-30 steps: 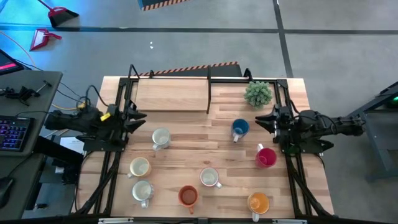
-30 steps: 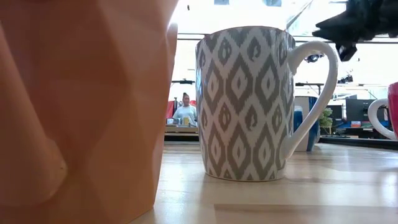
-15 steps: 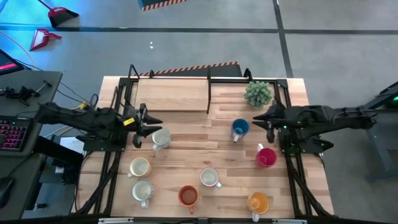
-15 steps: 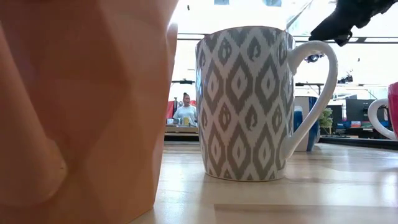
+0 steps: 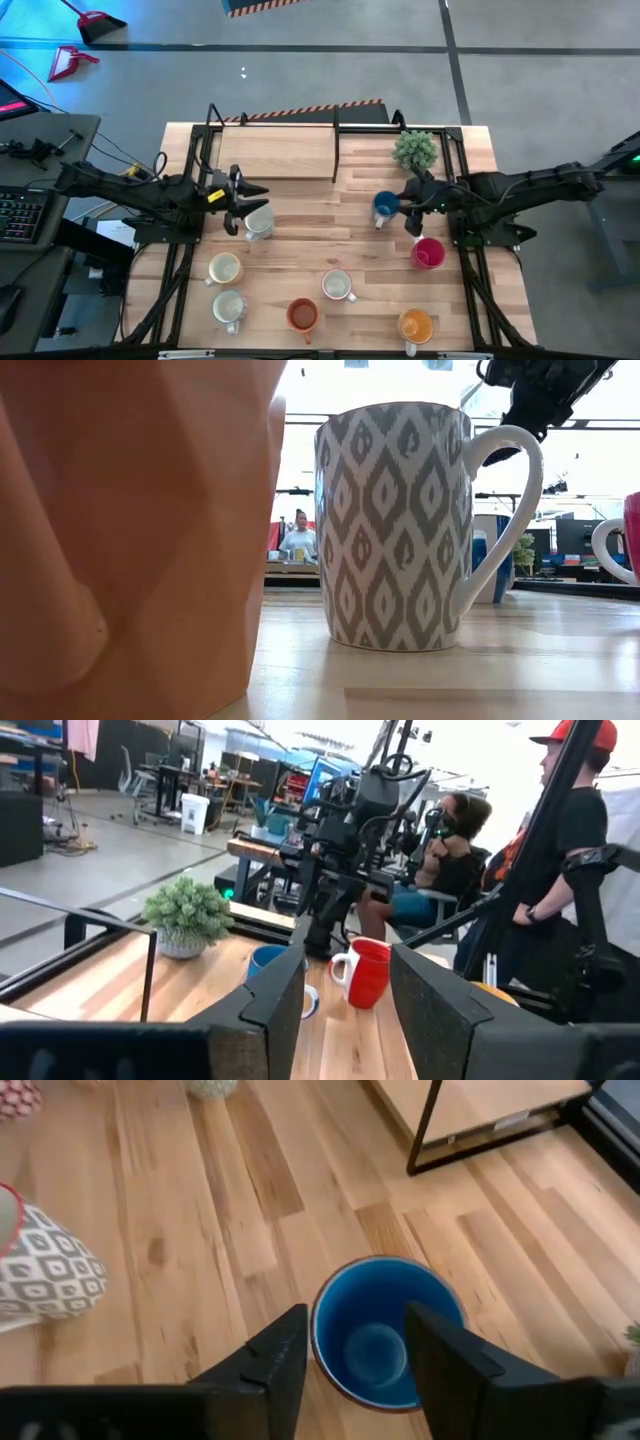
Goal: Place coffee mugs
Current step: Put the blue mug on the shelf
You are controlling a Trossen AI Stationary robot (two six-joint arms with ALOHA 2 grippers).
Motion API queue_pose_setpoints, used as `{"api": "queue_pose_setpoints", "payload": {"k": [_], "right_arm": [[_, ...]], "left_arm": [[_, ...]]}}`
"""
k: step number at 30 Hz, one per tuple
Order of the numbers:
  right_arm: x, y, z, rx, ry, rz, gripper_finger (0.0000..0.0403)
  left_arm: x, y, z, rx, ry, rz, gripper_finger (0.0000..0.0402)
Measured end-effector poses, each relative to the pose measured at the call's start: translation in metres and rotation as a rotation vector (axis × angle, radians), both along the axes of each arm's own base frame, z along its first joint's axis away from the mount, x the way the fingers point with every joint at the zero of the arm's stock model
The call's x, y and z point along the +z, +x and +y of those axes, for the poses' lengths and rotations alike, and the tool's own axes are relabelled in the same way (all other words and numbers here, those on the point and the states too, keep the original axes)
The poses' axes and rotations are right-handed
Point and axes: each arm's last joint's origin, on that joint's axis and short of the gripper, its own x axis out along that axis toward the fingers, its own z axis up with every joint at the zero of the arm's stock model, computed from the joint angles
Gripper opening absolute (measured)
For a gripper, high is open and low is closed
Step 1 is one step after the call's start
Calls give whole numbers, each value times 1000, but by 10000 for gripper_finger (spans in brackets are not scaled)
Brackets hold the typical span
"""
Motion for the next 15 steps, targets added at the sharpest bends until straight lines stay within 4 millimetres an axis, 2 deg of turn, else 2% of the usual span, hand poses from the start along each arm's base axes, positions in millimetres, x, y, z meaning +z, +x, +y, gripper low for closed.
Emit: {"api": "queue_pose_setpoints", "payload": {"k": [5,15], "right_arm": [[-6,6,1,-1,-1,37,177],[-26,24,4,-13,39,153,161]], "left_arm": [[1,2,0,0,-7,-18,142],[2,2,0,1,0,-25,142]]}}
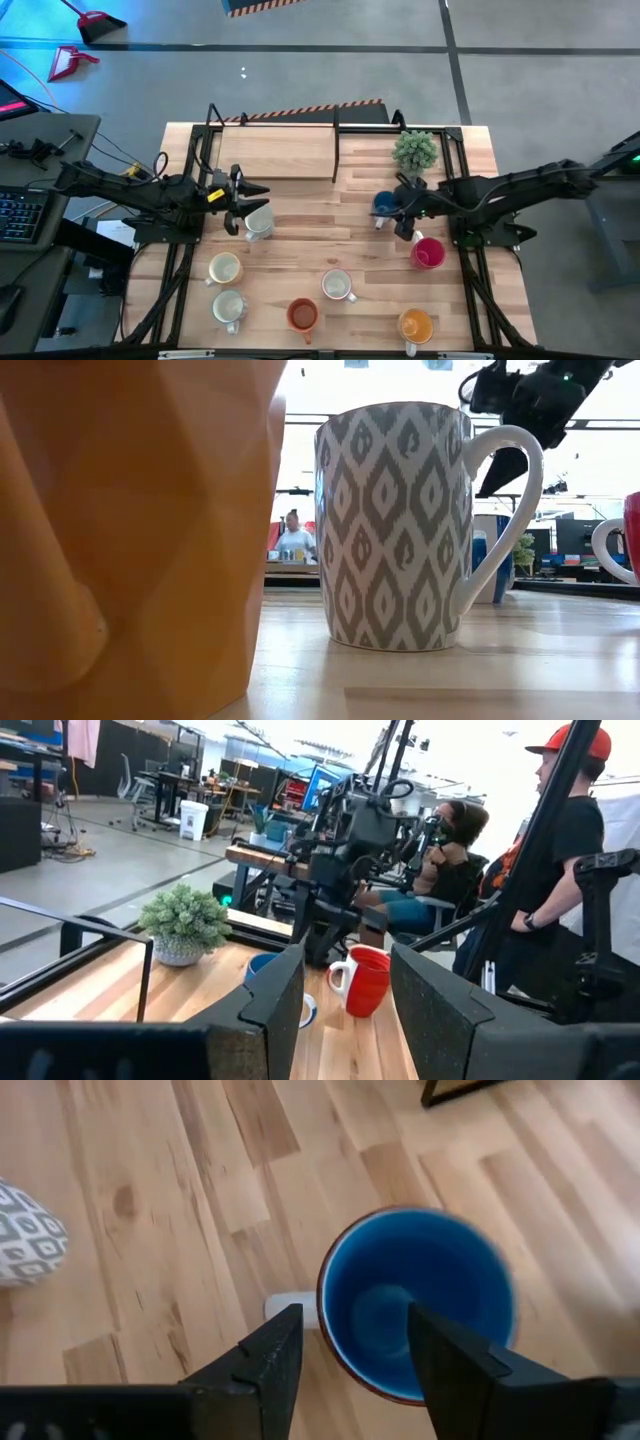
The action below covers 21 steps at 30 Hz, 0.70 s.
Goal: Place coffee mugs
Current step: Put the blue mug on the shelf
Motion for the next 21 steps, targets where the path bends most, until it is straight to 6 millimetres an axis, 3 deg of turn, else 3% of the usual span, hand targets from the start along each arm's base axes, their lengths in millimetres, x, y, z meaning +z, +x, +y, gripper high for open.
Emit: {"api": "queue_pose_setpoints", "payload": {"k": [21], "right_arm": [[-31,29,3,49,-24,120,161]], "left_arm": [[0,0,0,1,3,2,142]]}}
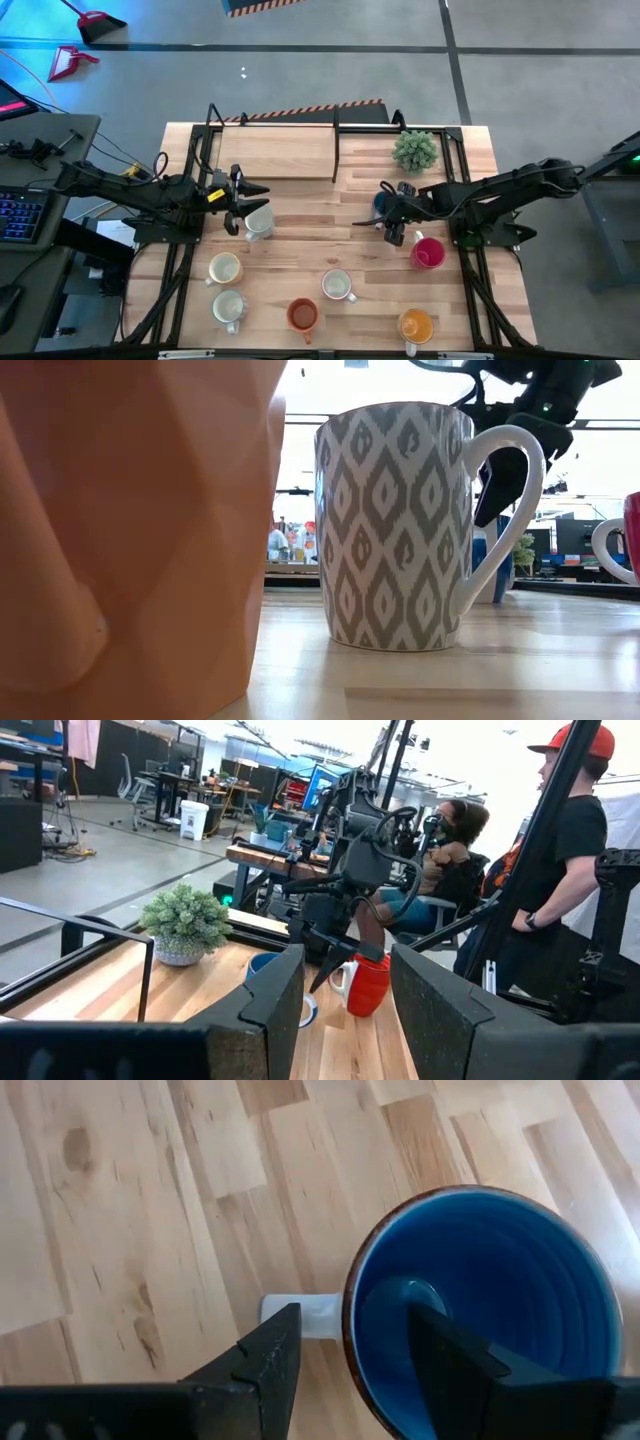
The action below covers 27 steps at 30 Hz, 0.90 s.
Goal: Place coffee mugs
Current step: Put the blue mug on the shelf
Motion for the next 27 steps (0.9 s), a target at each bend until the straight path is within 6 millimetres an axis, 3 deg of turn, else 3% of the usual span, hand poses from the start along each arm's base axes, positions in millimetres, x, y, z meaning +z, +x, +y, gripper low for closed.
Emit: {"api": "queue_pose_setpoints", "payload": {"k": [19,27], "right_arm": [[1,5,-12,-60,8,-46,159],[-1,11,-11,-49,31,-61,134]], "left_arm": [[0,0,0,0,0,1,141],[0,0,0,1,13,2,141]]}}
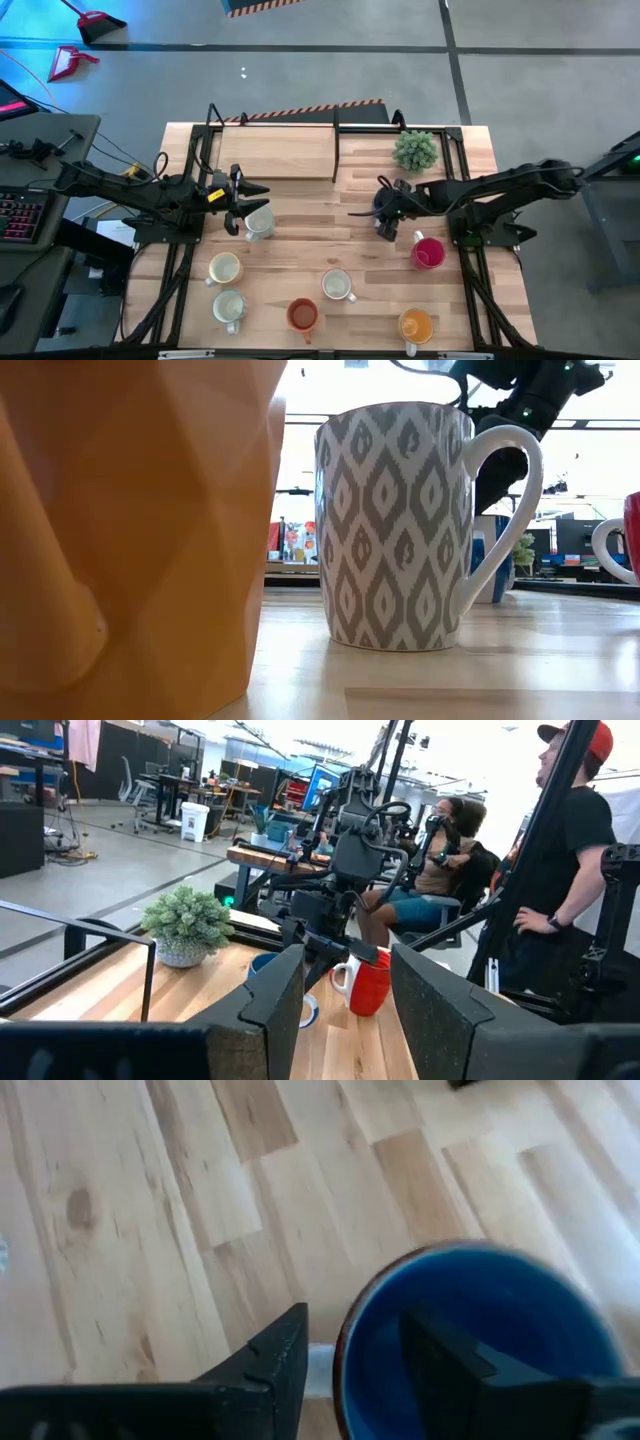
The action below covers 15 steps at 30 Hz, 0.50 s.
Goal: Place coffee mugs
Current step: Put the blue mug on the shelf
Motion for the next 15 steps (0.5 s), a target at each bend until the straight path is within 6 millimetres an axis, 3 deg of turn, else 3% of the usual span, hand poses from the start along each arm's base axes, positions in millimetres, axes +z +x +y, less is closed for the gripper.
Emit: {"api": "queue_pose_setpoints", "payload": {"k": [9,15], "right_arm": [[-20,13,-1,-14,-3,56,117],[-29,20,-7,-47,1,71,19]], "left_arm": [[0,0,0,-1,10,-2,140],[0,0,0,-2,10,-2,140]]}}
